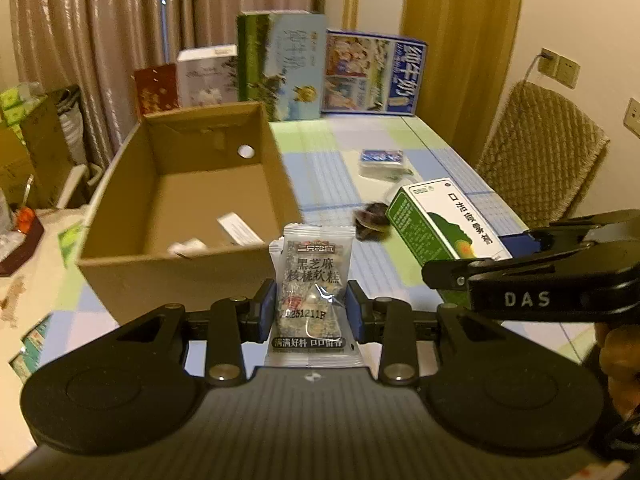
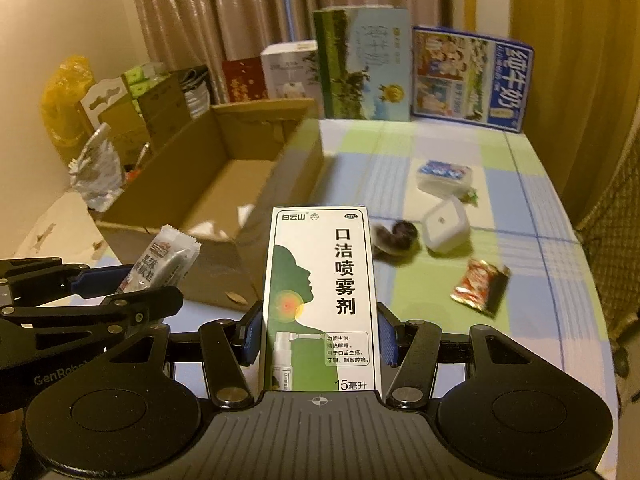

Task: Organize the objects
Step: 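Release snack packet into cardboard box with left tool while right tool drops spray box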

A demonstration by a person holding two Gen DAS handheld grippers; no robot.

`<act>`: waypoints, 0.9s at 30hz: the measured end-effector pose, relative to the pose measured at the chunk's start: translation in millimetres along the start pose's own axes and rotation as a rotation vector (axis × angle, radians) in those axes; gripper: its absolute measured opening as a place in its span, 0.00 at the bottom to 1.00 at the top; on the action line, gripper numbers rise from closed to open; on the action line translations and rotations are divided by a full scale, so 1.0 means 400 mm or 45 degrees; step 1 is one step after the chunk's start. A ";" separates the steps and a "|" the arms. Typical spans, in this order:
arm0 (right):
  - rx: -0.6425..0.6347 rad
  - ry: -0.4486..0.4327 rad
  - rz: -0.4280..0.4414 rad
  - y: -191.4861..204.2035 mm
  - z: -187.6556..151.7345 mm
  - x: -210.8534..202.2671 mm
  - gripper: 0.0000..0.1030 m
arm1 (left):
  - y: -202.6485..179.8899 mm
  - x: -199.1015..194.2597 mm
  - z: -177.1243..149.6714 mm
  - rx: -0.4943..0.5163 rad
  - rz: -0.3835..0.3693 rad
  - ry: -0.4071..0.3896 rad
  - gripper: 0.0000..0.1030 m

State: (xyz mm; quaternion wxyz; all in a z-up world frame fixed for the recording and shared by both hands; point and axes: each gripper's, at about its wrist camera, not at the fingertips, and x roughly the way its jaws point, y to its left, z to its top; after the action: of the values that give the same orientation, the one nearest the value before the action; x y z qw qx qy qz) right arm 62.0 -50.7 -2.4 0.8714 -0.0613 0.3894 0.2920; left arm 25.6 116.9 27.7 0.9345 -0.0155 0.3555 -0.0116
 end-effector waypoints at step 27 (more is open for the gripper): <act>0.098 0.025 0.183 0.120 0.318 0.337 0.51 | 0.348 0.225 0.191 -0.017 0.100 0.009 0.32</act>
State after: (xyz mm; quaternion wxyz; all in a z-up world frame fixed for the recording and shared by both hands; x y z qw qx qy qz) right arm 188.0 93.5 -5.4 0.8460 -0.0027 0.4123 0.3381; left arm 145.1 254.8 19.8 0.9329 -0.0076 0.3590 0.0273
